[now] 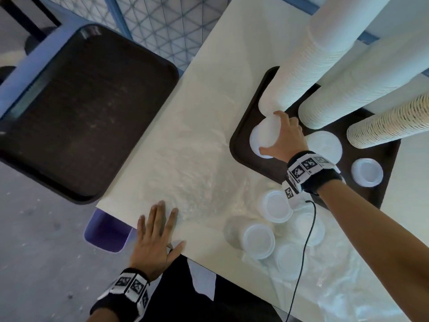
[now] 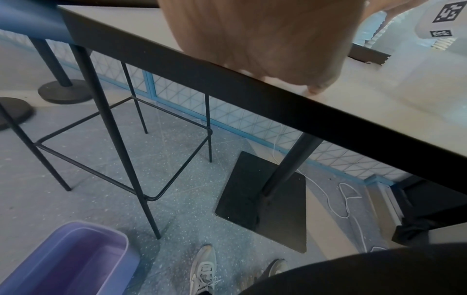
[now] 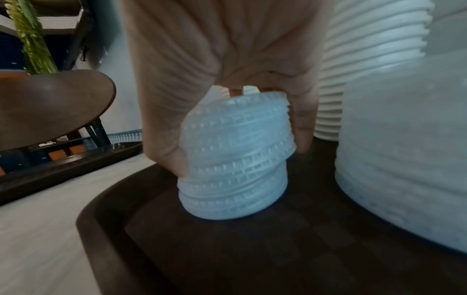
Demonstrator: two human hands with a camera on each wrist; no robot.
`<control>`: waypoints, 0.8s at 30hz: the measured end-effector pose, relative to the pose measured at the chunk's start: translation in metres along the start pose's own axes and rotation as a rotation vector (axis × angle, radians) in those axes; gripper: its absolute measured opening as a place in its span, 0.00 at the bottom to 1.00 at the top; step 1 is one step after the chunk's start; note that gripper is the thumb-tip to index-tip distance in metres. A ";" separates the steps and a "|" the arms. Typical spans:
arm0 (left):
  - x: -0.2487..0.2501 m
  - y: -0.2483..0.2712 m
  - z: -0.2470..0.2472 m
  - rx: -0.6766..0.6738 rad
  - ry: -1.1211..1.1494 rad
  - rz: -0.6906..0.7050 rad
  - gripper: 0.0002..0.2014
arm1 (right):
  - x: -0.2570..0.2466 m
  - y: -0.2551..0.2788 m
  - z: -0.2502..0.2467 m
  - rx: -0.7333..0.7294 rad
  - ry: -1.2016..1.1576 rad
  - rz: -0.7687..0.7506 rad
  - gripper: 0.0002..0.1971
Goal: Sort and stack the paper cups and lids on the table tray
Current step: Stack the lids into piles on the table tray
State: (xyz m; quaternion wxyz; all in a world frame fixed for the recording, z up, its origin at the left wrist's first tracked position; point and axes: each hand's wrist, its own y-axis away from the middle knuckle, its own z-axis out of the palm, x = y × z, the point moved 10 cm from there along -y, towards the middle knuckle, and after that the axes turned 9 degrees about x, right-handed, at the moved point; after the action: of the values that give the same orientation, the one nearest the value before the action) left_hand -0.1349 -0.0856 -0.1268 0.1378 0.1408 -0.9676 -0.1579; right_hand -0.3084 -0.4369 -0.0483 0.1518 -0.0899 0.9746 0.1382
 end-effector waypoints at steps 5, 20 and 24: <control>0.000 0.000 -0.001 0.008 0.010 -0.010 0.39 | 0.000 -0.002 0.006 -0.001 -0.005 0.029 0.50; 0.002 0.001 -0.003 0.022 0.023 -0.024 0.39 | 0.005 0.001 0.011 0.024 -0.105 0.073 0.51; 0.004 0.000 -0.004 0.030 0.033 -0.022 0.39 | 0.007 0.006 0.009 0.046 -0.134 0.064 0.51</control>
State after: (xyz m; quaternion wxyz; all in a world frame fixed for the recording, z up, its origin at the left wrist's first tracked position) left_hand -0.1372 -0.0877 -0.1220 0.1498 0.1563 -0.9658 -0.1425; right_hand -0.3135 -0.4295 -0.0575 0.2144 -0.0456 0.9675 0.1263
